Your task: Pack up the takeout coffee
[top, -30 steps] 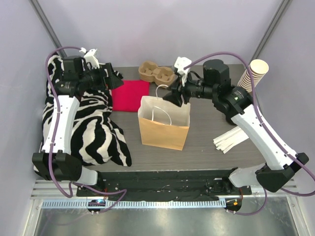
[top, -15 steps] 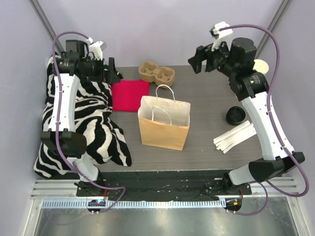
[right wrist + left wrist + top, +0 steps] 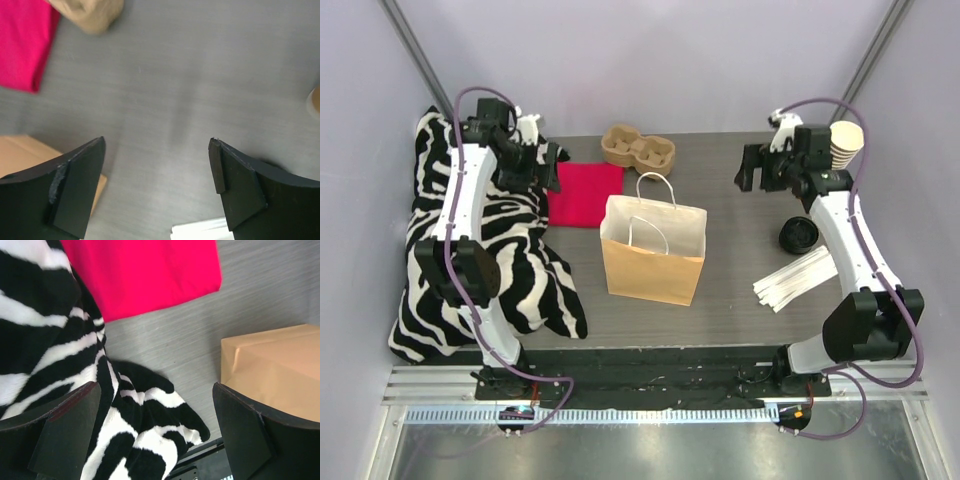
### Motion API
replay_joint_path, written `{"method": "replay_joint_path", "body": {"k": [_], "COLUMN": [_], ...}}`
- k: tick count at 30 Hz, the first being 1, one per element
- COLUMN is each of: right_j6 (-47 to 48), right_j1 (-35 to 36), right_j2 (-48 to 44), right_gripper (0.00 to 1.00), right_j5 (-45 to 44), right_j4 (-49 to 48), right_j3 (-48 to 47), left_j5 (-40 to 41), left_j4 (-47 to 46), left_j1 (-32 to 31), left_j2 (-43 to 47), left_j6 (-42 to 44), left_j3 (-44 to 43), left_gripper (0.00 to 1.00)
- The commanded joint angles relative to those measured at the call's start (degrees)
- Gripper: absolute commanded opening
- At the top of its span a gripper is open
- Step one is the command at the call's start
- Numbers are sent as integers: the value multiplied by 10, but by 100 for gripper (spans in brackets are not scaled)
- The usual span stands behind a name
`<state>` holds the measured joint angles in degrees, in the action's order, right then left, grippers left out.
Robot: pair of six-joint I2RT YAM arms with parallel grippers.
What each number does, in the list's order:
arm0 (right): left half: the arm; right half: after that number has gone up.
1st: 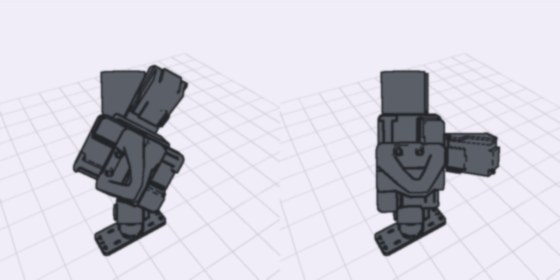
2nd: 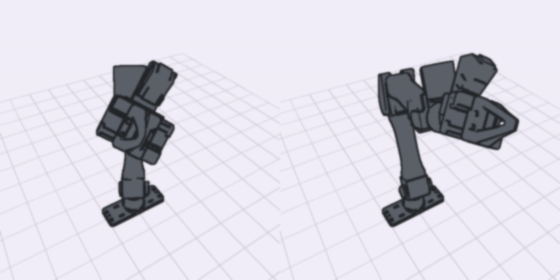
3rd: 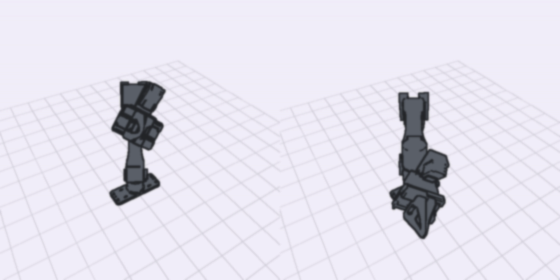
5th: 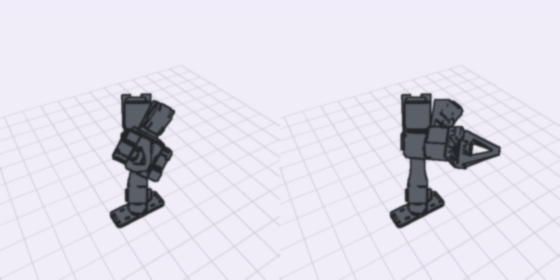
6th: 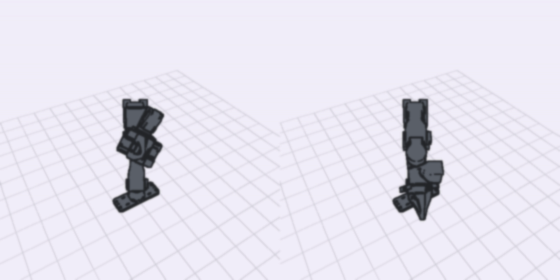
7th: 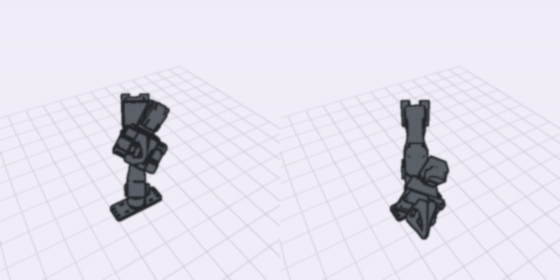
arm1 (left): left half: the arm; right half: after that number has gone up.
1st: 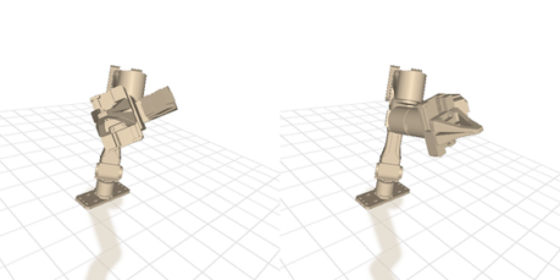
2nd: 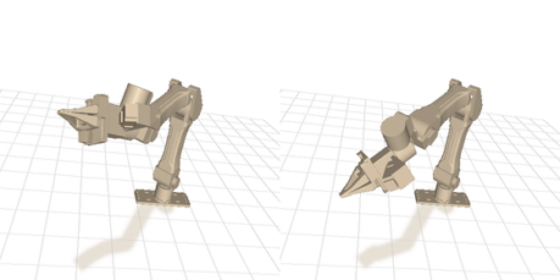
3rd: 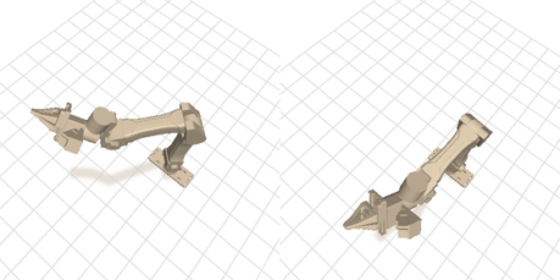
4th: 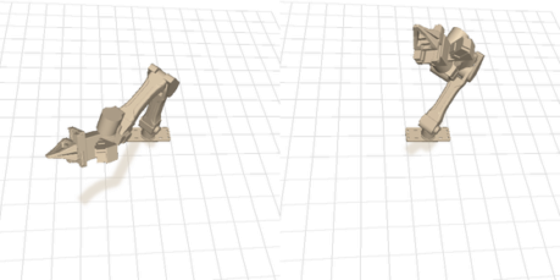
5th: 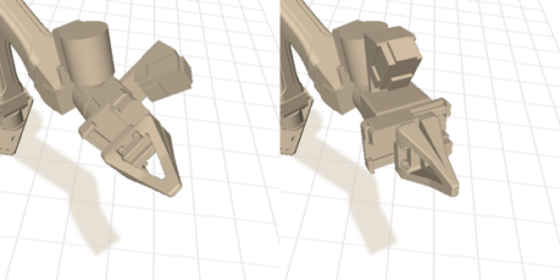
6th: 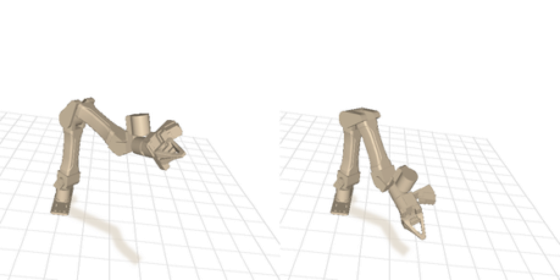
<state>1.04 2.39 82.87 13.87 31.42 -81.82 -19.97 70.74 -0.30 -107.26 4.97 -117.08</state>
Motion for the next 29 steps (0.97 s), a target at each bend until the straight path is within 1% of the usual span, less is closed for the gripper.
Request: {"method": "replay_joint_path", "body": {"k": [1, 2, 6, 11, 18, 23, 29], "right_j6": [21, 22, 24, 20, 15, 12, 10], "right_j1": [2, 1, 0, 0, 0, 0, -1], "right_j2": [-24, -38, -65, -96, -131, -151, -155], "right_gripper": [96, 98, 100, 100, 100, 100, 100], "right_j5": [8, 5, -1, 2, 0, -2, -2], "right_j4": [-18, -24, -32, -31, -31, -27, -26], "right_j3": [71, 99, 141, 175, 192, 193, 178], "left_j5": [13, 15, 29, 96, 100, 104, 114], "left_j4": [-35, -40, -71, -115, -130, -137, -141], "left_j1": [0, 0, -1, -38, -42, -42, -42], "left_j2": [35, 40, 79, 135, 184, 209, 217], "left_j6": [4, 5, 6, 15, 0, 2, 7], "left_j3": [85, 98, 183, 265, 307, 312, 305], "left_gripper": [100, 100, 100, 100, 100, 100, 100]}}
